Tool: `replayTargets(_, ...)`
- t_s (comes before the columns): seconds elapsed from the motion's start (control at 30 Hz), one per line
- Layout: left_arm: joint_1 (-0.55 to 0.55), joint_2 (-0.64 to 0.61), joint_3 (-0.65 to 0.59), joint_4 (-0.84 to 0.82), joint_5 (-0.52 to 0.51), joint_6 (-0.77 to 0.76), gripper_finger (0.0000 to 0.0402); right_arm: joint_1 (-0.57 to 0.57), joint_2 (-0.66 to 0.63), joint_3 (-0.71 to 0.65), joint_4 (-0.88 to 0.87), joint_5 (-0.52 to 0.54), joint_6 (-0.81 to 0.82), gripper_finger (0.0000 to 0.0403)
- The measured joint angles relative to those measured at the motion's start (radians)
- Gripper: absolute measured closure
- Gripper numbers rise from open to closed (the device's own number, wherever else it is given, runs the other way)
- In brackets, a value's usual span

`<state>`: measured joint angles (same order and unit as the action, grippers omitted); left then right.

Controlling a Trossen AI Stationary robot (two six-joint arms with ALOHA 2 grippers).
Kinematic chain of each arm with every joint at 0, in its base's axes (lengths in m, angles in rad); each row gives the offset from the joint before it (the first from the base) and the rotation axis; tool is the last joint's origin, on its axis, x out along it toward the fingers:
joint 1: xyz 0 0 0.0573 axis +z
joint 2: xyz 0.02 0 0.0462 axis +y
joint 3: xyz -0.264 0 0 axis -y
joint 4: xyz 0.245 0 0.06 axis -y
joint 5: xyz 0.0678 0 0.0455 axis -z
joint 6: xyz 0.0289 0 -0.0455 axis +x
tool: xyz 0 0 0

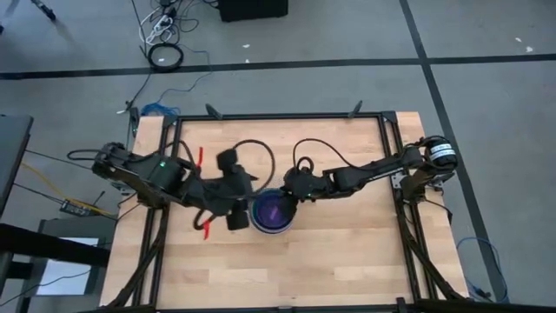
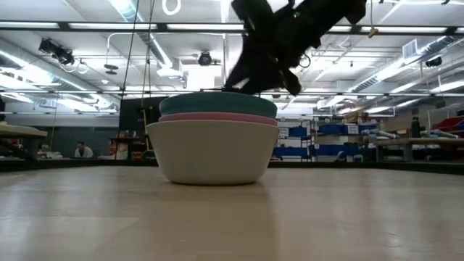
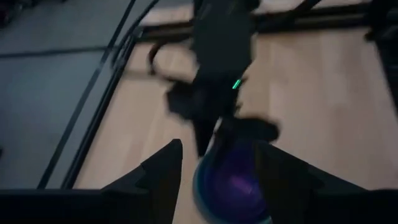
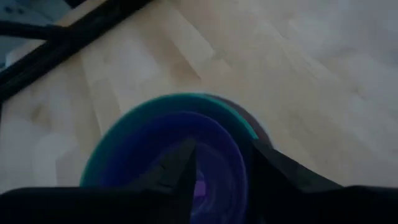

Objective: Nest bowls inside each other
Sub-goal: Return to Home Position

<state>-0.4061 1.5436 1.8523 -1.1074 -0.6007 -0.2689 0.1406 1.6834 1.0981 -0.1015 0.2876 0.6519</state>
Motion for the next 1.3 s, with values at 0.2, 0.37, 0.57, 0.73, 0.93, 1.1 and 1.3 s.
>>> replayTargets(0.2, -0.002, -0.06, 0.0, -0.179, -0.004, -0.146, 0.02, 0.034, -0.057, 0.0, 0.114, -0.046, -0.119, 0.0271)
replayTargets(0.37, -0.002, -0.067, 0.0, -0.165, 0.017, -0.221, 0.0199, 0.132, -0.139, 0.0, 0.215, -0.059, -0.41, 0.0269)
replayTargets(0.57, -0.043, -0.071, -0.04, 0.131, -0.019, -0.035, 0.0199, 0.238, -0.298, 0.0, 0.309, -0.065, -0.641, 0.027)
replayTargets(0.73, -0.039, -0.09, -0.054, 0.593, 0.171, 0.325, 0.0199, 0.251, -0.454, 0.0, 0.3, -0.087, -0.721, 0.0269)
replayTargets(0.93, 0.084, -0.075, -0.06, 0.678, 0.316, 0.418, 0.0199, 0.173, -0.566, 0.0, 0.244, -0.191, -0.747, 0.027)
replayTargets(1.1, 0.197, -0.083, -0.092, 0.71, 0.346, 0.428, 0.0199, 0.043, -0.593, 0.0, 0.204, -0.304, -0.75, 0.0268)
replayTargets(1.3, 0.317, -0.123, -0.253, 0.841, 0.478, 0.417, 0.0199, -0.104, -0.618, 0.0, 0.196, -0.431, -0.732, 0.027)
